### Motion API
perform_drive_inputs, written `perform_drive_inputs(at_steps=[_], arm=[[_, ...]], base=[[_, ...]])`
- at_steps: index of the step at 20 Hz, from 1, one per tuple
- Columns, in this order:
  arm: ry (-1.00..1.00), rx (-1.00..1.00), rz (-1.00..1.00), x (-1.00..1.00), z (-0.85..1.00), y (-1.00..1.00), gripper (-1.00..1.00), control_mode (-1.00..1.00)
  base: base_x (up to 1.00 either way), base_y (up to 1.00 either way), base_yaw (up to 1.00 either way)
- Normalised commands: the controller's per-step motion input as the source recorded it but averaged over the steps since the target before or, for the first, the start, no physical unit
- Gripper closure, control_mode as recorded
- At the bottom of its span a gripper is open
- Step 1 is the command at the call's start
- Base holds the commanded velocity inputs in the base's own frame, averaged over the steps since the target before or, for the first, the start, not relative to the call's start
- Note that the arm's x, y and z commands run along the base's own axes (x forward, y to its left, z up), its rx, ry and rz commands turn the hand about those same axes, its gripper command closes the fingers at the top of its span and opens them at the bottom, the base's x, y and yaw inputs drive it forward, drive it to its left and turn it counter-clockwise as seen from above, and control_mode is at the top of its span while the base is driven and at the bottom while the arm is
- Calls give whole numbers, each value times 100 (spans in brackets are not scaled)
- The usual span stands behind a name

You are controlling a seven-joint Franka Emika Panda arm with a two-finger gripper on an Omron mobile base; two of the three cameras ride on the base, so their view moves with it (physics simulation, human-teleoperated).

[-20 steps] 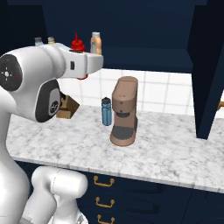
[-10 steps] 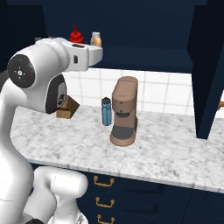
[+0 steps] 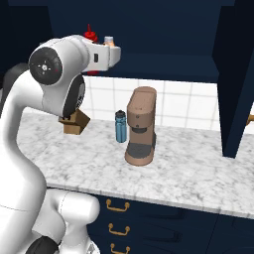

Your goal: Put the shaker and condiment bottle from the counter next to their counterparts in the cabinet.

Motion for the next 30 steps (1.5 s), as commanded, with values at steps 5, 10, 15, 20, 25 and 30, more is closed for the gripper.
perform_drive_inputs(at_steps=[5,10,15,20,25,30], arm=[[0,0,4,12,-6,5,100,-100],[0,-3,1,23,-29,5,100,-100],[0,-3,0,20,-6,0,100,-100],[1,-4,0,31,0,0,100,-100],[0,-6,1,7,0,0,100,-100],[1,-5,4,8,-11,0,100,-100]], base=[[0,0,0],[0,0,0],[0,0,0],[0,0,0],[0,0,0],[0,0,0]])
